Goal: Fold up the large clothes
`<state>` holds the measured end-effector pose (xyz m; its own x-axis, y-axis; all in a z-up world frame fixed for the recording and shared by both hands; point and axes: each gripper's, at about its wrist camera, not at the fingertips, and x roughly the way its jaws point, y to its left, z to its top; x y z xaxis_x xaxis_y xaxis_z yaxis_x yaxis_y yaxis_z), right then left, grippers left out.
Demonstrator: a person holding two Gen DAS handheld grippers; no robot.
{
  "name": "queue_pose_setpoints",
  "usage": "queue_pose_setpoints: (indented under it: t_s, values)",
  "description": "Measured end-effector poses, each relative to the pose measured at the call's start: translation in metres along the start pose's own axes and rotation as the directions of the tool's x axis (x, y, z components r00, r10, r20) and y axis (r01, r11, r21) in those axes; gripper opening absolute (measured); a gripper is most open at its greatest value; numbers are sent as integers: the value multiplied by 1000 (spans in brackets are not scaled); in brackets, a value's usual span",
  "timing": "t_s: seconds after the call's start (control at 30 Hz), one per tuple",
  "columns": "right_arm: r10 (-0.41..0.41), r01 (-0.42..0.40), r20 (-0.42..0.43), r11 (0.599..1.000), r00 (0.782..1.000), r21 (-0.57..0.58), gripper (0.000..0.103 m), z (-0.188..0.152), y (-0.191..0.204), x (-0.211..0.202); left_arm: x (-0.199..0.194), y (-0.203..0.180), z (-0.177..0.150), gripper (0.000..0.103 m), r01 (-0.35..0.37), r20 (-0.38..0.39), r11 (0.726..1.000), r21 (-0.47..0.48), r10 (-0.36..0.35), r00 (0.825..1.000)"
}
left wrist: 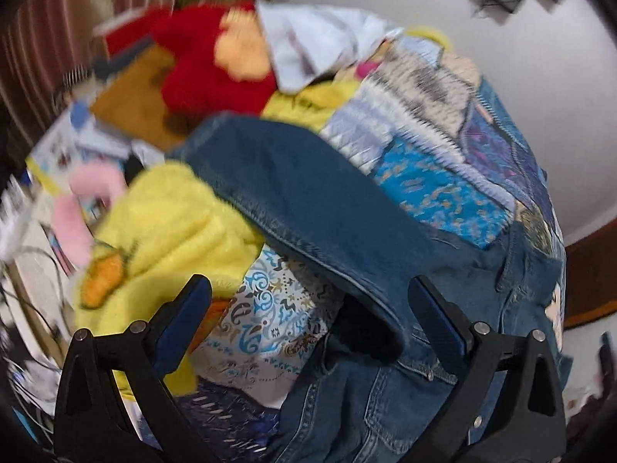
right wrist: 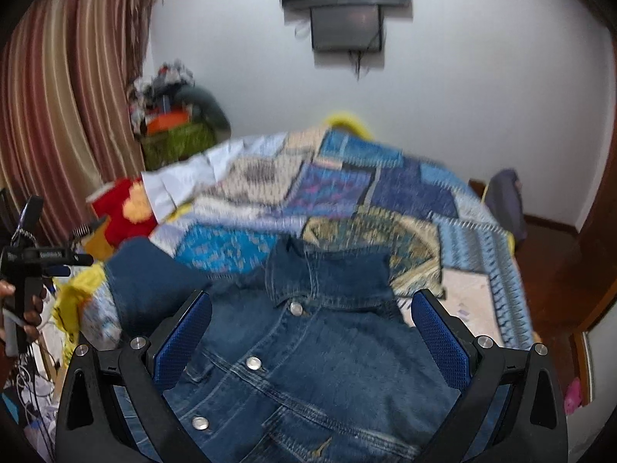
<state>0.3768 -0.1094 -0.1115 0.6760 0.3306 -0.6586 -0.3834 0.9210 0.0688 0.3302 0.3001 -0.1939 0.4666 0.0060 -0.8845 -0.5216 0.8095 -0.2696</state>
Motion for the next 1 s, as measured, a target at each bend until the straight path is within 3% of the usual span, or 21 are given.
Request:
queue_pose_setpoints:
  t_s: [0.13,0.2,0.27,0.37,0.4,0.47,0.57,0.7,0.8,0.87,1.0]
  values:
    - [16,-16,-118,1000,993,-2,103,-7,-3,52,38,9,7,86,92,-97,992,-88,-100,990]
    - [20,-21,-163,1000,986,-5,103,-13,-3,71,49,10,11,83,129,-119,983,-128,-144,982]
    - [32,-34,-199,999,979,-6,103,-18,-3,85,60,11,18,73,135,-128,978,-159,-156,979]
    - [44,-47,-218,999,975,-9,103,-24,-1,95,69,14,32,46,73,-114,981,-179,-94,989]
    - [44,-48,-218,999,975,-11,103,-25,-1,96,71,14,36,30,36,-110,984,-176,-56,992]
    - [46,-49,-216,999,975,-11,103,-27,-2,96,68,12,45,22,-34,-80,987,-155,21,997]
    - [50,-52,-207,999,977,-3,103,-26,-6,91,47,-1,53,13,-124,20,989,-80,126,992]
    - [33,-32,-175,999,984,6,103,-23,-16,75,7,-40,55,9,-165,169,985,57,153,974]
    - [22,-20,-148,1000,989,11,103,-20,-25,59,-29,-83,46,8,-137,261,974,179,87,961]
    - [14,-12,-125,1000,992,21,103,-17,-32,43,-49,-119,33,8,-117,305,952,281,27,952]
    - [2,2,-80,999,997,47,103,-14,-45,10,-60,-176,-6,8,-44,269,890,453,-89,959]
